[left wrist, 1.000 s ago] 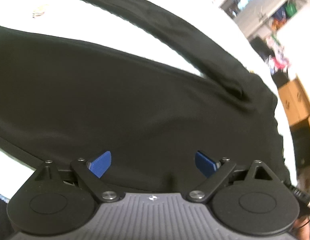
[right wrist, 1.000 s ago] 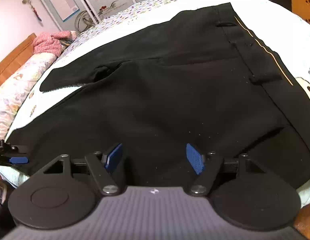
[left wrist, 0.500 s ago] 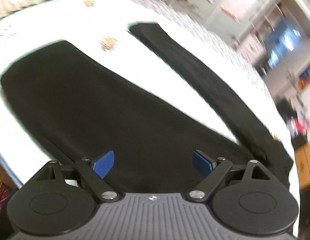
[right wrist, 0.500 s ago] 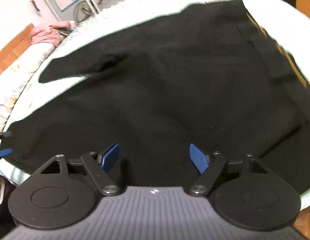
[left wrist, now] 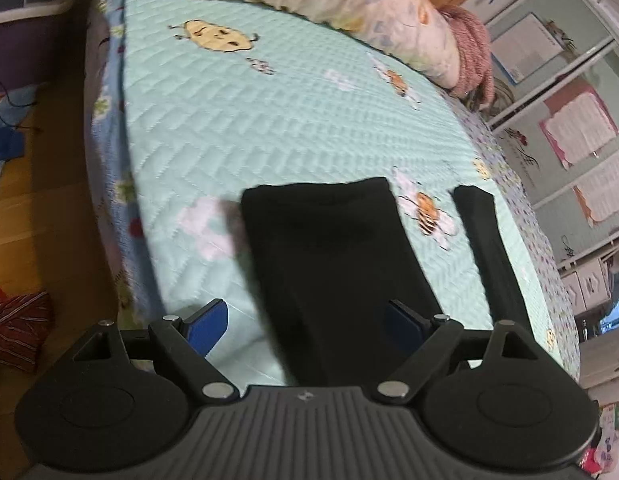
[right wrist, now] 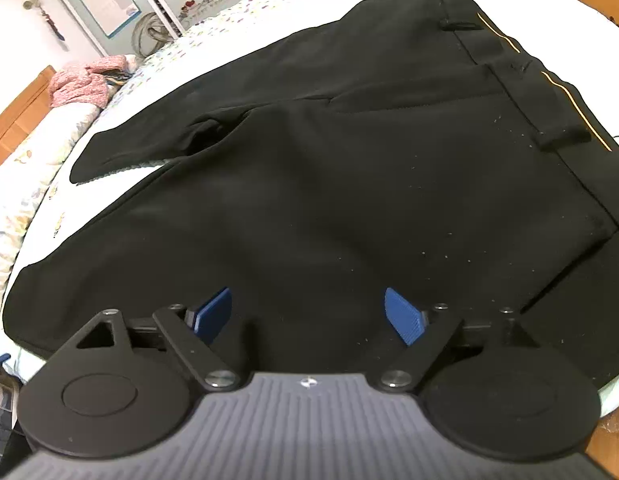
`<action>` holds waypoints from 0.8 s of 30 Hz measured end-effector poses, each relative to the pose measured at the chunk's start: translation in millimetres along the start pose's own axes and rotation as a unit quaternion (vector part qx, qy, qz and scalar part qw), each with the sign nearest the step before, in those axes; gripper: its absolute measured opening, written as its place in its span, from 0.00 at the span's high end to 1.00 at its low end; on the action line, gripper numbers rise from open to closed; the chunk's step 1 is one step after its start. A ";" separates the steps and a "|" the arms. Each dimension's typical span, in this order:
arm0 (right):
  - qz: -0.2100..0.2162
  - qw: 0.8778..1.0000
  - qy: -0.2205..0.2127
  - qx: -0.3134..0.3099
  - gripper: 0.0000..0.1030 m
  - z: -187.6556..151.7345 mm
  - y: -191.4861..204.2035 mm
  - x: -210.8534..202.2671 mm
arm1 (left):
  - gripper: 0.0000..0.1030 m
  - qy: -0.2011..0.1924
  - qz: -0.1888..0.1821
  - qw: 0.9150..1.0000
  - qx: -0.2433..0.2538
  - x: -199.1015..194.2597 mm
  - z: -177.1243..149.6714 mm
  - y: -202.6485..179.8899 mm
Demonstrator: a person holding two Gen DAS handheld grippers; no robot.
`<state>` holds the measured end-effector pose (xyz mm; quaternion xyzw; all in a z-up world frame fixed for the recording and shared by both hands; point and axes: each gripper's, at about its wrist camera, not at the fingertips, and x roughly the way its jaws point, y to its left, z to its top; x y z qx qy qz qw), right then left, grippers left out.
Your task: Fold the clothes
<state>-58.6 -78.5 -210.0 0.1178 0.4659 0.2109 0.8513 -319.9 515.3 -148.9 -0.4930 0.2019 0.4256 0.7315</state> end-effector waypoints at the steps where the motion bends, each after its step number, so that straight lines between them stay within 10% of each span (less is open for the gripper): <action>1: -0.001 1.000 0.001 -0.001 0.13 0.1 1.1 0.7 | 0.14 0.002 -0.001 1.000 -0.005 2.4 2.6 5.5; 16: -0.054 0.998 0.008 -0.018 0.06 1.9 29.3 4.3 | 0.14 0.007 -0.080 0.993 0.081 -2.0 4.5 -34.9; 24: 0.030 0.999 -0.011 0.019 0.07 18.4 49.3 -10.3 | 0.13 0.118 -0.122 0.968 0.184 5.2 -40.7 -104.2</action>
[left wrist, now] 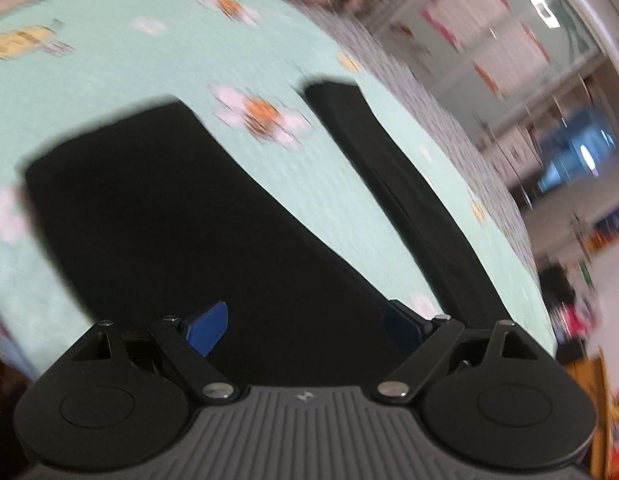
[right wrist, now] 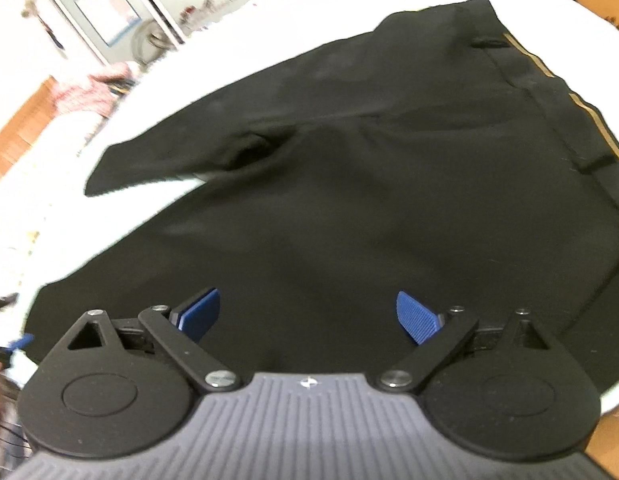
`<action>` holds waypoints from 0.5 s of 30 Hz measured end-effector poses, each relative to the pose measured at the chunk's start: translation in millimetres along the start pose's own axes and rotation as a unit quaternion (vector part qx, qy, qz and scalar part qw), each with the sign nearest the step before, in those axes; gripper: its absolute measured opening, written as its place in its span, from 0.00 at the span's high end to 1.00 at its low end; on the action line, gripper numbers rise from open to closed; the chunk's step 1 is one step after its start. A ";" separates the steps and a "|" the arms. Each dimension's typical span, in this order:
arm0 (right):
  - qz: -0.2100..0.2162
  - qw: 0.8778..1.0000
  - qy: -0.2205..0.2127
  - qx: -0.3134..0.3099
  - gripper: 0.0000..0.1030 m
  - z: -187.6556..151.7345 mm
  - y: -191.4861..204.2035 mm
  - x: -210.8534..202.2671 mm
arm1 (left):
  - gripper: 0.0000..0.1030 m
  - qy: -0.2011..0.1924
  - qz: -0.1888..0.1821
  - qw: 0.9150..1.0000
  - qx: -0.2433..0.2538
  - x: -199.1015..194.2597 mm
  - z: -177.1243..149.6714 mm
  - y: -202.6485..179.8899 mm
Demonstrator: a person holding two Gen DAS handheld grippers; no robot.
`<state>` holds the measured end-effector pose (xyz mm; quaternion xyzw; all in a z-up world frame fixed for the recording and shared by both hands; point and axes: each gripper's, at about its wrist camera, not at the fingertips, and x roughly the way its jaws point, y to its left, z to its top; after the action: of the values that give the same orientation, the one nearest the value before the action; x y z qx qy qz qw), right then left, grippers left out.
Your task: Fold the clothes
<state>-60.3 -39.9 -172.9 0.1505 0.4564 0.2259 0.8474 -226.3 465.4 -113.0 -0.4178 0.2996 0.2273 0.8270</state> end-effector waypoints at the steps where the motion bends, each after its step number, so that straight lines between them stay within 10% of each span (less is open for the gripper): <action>1: 0.011 1.000 -0.003 0.000 0.08 3.0 3.8 -0.7 | 0.13 0.015 -0.003 1.000 0.012 4.9 -3.9 -9.6; 7: 0.068 0.997 -0.009 -0.038 0.15 25.0 29.3 12.2 | 0.13 0.105 -0.001 0.986 0.130 44.2 -50.4 -60.3; 11: 0.108 0.993 -0.020 -0.038 0.39 45.9 33.2 25.1 | 0.13 0.149 0.021 0.980 0.128 72.8 -73.1 -52.3; 15: 0.099 0.994 -0.039 -0.031 0.41 71.3 20.1 37.6 | 0.08 0.155 0.019 0.978 0.140 76.1 -77.3 -50.2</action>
<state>12.8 -6.7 -151.8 0.1773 0.3989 0.3168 0.8421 -163.9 383.5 -173.7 -0.3219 0.4611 0.1311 0.8165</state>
